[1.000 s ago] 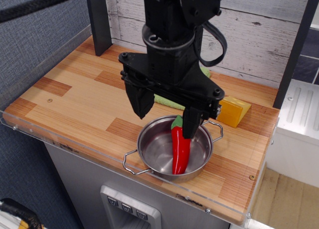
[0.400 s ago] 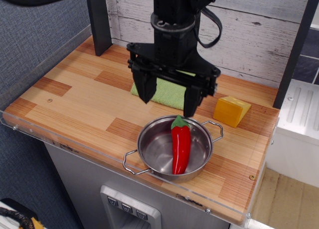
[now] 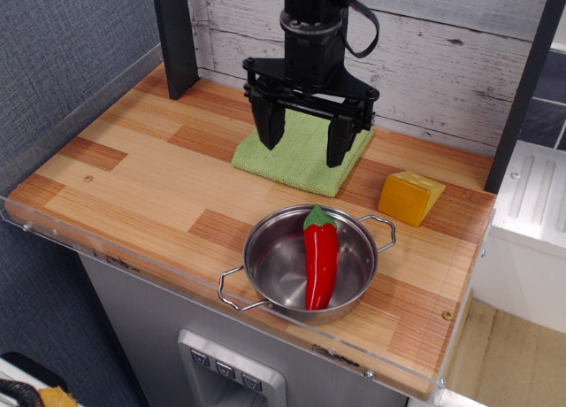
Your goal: Place the green towel on the far left edge of the table
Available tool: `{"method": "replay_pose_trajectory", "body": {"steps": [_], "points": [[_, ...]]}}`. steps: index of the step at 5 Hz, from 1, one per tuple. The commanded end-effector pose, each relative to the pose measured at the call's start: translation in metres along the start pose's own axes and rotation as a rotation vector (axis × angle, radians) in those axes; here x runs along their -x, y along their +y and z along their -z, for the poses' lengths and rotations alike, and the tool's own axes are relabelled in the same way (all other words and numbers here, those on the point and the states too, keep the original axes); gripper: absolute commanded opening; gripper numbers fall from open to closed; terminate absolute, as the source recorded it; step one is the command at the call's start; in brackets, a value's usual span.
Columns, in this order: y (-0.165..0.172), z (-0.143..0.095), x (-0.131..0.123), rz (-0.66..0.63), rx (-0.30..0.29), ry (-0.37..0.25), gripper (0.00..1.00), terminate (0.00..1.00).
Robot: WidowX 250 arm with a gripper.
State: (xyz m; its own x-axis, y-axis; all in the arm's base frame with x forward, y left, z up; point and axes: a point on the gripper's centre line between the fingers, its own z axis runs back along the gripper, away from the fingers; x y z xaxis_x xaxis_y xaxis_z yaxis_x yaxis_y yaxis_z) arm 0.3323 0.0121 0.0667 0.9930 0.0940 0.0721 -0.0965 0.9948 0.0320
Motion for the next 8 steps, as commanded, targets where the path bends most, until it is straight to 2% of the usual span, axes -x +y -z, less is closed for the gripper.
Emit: {"method": "replay_pose_trajectory", "body": {"steps": [1,3,4,5,6,8], "points": [[0.006,0.014,-0.057,0.036,0.041,-0.118,0.0,0.0],[0.012,0.037,-0.07,0.036,0.067,-0.071,0.0,0.0],[0.022,0.048,-0.068,0.03,0.022,-0.036,0.0,0.0],[0.033,0.056,-0.057,0.088,0.013,0.025,0.0,0.0],[0.048,0.063,-0.037,0.072,-0.006,0.058,0.0,0.0],[0.088,0.058,0.009,0.032,-0.004,0.093,0.0,0.0]]}}
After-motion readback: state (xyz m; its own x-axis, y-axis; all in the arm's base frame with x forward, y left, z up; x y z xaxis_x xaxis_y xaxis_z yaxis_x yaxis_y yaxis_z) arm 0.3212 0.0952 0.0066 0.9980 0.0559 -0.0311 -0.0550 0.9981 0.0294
